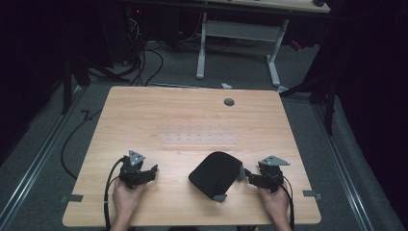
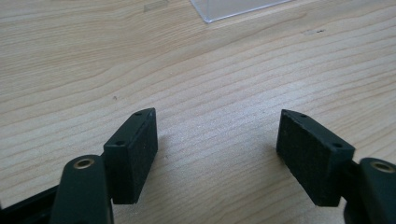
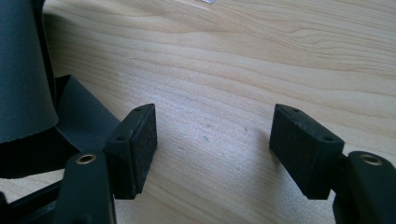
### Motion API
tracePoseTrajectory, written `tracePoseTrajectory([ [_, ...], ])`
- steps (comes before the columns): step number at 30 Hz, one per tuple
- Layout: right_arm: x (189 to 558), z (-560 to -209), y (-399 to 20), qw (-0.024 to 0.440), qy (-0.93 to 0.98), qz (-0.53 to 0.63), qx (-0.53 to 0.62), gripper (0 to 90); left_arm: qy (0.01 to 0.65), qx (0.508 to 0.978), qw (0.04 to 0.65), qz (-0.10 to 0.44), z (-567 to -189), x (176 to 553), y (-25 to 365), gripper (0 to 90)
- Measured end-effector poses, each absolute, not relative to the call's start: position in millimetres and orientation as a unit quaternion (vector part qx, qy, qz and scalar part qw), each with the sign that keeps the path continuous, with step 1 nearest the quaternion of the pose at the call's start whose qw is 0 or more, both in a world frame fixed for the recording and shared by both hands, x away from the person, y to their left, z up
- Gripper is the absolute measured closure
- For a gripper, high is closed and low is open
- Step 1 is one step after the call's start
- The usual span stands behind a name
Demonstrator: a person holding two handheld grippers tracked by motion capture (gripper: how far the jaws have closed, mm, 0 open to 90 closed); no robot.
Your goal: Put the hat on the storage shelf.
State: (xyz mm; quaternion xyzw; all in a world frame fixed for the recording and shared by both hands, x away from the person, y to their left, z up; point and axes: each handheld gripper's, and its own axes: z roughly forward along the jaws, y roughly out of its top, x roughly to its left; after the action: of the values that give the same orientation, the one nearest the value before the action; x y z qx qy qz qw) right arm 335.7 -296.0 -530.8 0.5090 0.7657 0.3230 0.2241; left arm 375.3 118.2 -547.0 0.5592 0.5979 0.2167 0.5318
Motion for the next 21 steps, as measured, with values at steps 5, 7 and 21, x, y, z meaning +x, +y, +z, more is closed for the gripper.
tracePoseTrajectory([
  [5,335.8,-530.9,-296.0,0.224,0.766,0.323,0.509,32.4,0.598,0.56,0.531,0.216,-547.1,374.8,117.9,28.8],
  [7,335.9,-530.7,-296.4,0.223,0.763,0.324,0.512,34.2,0.598,0.559,0.532,0.217,-547.1,374.8,117.7,28.8],
  [21,335.4,-530.8,-297.3,0.226,0.761,0.321,0.517,31.6,0.598,0.56,0.531,0.216,-547.0,374.9,117.8,28.3],
])
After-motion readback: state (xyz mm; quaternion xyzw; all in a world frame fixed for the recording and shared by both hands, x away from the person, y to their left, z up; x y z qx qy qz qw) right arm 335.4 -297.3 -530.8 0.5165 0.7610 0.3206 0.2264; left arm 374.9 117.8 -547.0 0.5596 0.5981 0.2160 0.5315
